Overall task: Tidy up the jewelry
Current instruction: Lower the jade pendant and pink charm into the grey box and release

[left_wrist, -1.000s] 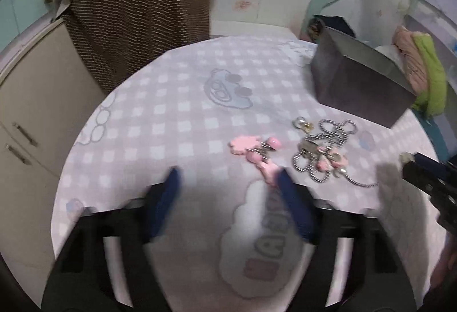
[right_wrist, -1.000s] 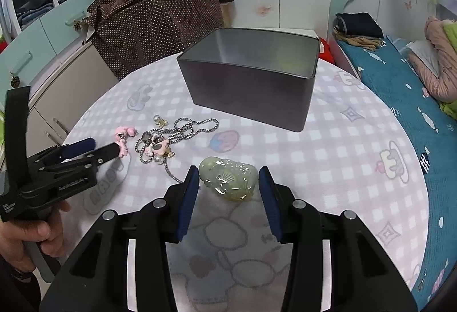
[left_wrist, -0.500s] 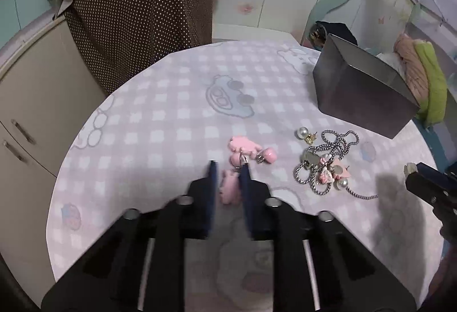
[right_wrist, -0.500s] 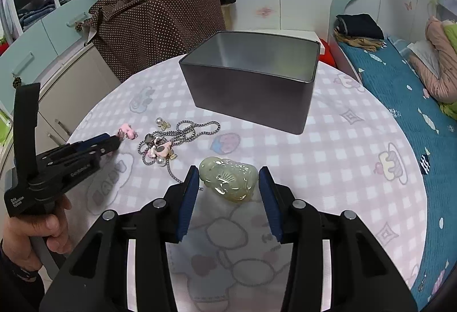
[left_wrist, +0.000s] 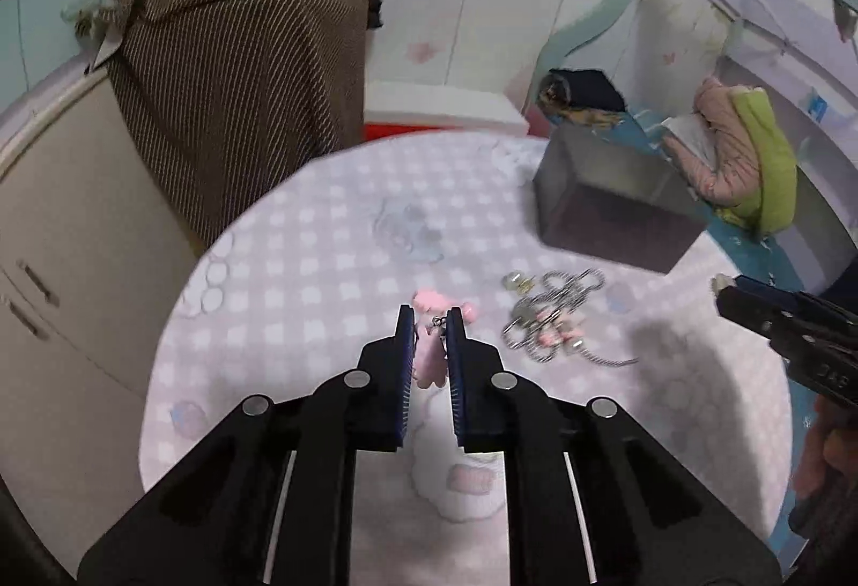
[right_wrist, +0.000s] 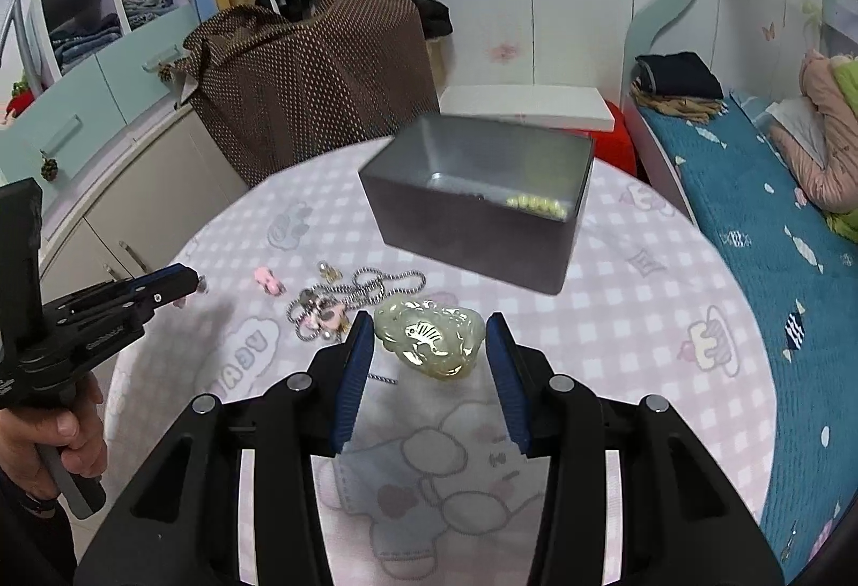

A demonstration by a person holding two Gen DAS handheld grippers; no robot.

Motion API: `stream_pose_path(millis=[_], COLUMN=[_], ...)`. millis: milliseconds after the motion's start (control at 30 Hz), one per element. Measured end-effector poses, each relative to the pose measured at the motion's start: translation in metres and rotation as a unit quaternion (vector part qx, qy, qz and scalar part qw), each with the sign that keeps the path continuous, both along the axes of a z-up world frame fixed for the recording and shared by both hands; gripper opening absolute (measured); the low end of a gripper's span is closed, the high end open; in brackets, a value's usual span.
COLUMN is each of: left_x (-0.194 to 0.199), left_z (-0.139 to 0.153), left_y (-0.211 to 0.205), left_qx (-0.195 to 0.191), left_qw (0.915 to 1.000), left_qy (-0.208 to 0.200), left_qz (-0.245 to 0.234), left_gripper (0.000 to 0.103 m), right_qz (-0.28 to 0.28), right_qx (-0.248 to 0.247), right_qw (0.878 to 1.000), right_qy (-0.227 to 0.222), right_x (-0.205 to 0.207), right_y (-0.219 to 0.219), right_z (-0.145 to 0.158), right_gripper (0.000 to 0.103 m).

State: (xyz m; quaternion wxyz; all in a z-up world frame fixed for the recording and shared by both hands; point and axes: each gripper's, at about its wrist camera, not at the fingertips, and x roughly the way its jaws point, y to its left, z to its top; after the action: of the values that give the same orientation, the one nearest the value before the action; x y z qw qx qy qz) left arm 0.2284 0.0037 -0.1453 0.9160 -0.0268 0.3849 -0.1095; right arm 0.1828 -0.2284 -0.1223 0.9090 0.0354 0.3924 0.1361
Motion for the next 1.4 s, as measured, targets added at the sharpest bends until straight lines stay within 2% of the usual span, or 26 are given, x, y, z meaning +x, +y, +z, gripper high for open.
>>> stream_pose_path(millis=[233,433,667,800,933,1100,1300,1367,1400], left_x=[-0.001,0.018,0.064,0.098,0.126,0.151,0.17,0.17,0.17], left_z=[0.055,0.1,0.125,0.123,0.108,0.083,0.058,0.056,0.055], left_y=[-0.016,-0.044,-0.083,-0.109,-0.129,-0.146,-0.151,-0.15,-0.148], left_qx=[-0.004,-0.011,-0.032,-0.03,-0.029,-0.026,-0.019,-0.015,-0.012], left_qw=[0.9979,0.9933,0.9903,0.9904,0.991,0.9908,0.9905,0.9905,0.991], left_qy=[-0.056,-0.1,-0.097,-0.072,-0.04,-0.002,0.036,0.039,0.038], left_qz=[-0.031,-0.057,-0.095,-0.114,-0.124,-0.133,-0.131,-0.131,-0.128], left_gripper=[0.012,0.012,0.012,0.012,0.012,0.012,0.013,0.017,0.031], right_qz=[0.007,0.005,-0.006,-0.01,-0.012,-0.015,-0.02,-0.024,-0.026], right_qx=[-0.002,-0.013,-0.019,-0.023,-0.026,-0.023,-0.024,-0.022,-0.021], right_qw=[0.999,0.997,0.996,0.997,0.998,1.0,0.999,0.999,0.999], right_qy=[-0.034,-0.073,-0.09,-0.079,-0.051,-0.012,0.019,0.022,0.022], right_x=[0.0,0.011,0.051,0.075,0.098,0.119,0.133,0.134,0.135], right_y=[0.0,-0.005,-0.017,-0.024,-0.027,-0.03,-0.034,-0.037,-0.038], right_z=[0.031,0.063,0.086,0.086,0.072,0.046,0.028,0.026,0.026], right_gripper=[0.041,0.041,0.041,0.041,0.041,0.041,0.041,0.043,0.046])
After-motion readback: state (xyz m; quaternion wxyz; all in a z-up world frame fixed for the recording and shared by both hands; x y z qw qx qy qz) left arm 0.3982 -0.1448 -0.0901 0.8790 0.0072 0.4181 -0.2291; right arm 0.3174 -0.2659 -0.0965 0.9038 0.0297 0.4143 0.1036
